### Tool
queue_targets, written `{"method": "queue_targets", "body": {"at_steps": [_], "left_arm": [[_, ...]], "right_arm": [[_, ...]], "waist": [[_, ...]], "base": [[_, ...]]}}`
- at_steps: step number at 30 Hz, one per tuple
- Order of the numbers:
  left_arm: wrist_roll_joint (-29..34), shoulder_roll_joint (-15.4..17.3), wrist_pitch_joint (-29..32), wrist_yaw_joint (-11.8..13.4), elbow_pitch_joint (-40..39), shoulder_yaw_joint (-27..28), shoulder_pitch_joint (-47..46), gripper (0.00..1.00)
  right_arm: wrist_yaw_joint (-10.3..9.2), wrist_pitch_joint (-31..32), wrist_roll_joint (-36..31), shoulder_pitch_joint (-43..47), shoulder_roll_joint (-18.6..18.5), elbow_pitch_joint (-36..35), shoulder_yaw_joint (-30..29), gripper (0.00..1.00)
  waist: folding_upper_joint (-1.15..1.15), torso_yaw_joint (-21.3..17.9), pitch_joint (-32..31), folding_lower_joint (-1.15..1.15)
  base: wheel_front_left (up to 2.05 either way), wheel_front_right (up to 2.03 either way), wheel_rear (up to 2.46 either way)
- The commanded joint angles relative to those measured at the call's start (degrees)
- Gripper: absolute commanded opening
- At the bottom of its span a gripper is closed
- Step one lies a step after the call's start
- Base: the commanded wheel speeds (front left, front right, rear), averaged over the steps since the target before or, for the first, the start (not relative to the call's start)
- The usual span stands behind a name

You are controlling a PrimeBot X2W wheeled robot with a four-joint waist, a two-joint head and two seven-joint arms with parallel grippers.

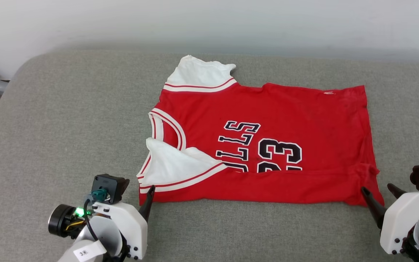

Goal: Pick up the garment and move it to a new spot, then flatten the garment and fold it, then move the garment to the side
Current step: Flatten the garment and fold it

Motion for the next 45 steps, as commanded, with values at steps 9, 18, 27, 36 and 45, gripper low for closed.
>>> {"method": "queue_targets", "body": {"at_steps": [9,18,27,36,45], "left_arm": [[1.47,1.29,4.64,4.94,-2.61,-0.28,1.70,1.00],[0.91,0.40,3.80,6.51,2.22,0.83,0.49,1.00],[-2.27,-0.78,10.22,2.90,7.72,-2.71,2.39,0.00],[-1.19,-0.89,2.71,3.66,3.19,-0.19,0.15,0.00],[0.65,0.31,1.77,4.65,-4.67,-0.45,-0.92,0.00]], "right_arm": [[-0.05,2.03,-1.16,0.19,1.64,-3.76,-0.93,1.00],[-0.05,2.00,-1.19,-0.59,0.79,-4.25,-0.52,1.00],[-0.05,1.50,-1.46,-1.40,-0.13,-3.83,-0.85,1.00],[-0.05,0.33,-4.32,-2.00,-1.57,1.24,-0.77,1.00],[-0.06,1.14,-7.30,-5.31,0.07,7.95,-1.63,1.00]], "waist": [[0.00,-1.56,3.44,0.01],[0.00,-3.01,5.81,0.01],[0.00,-3.61,6.92,0.01],[0.00,-0.89,4.09,0.01],[0.00,0.91,5.40,0.01]], "base": [[0.00,0.00,0.00],[0.00,0.00,0.00],[0.00,0.00,0.00],[0.00,0.00,0.00],[0.00,0.00,0.00]]}}
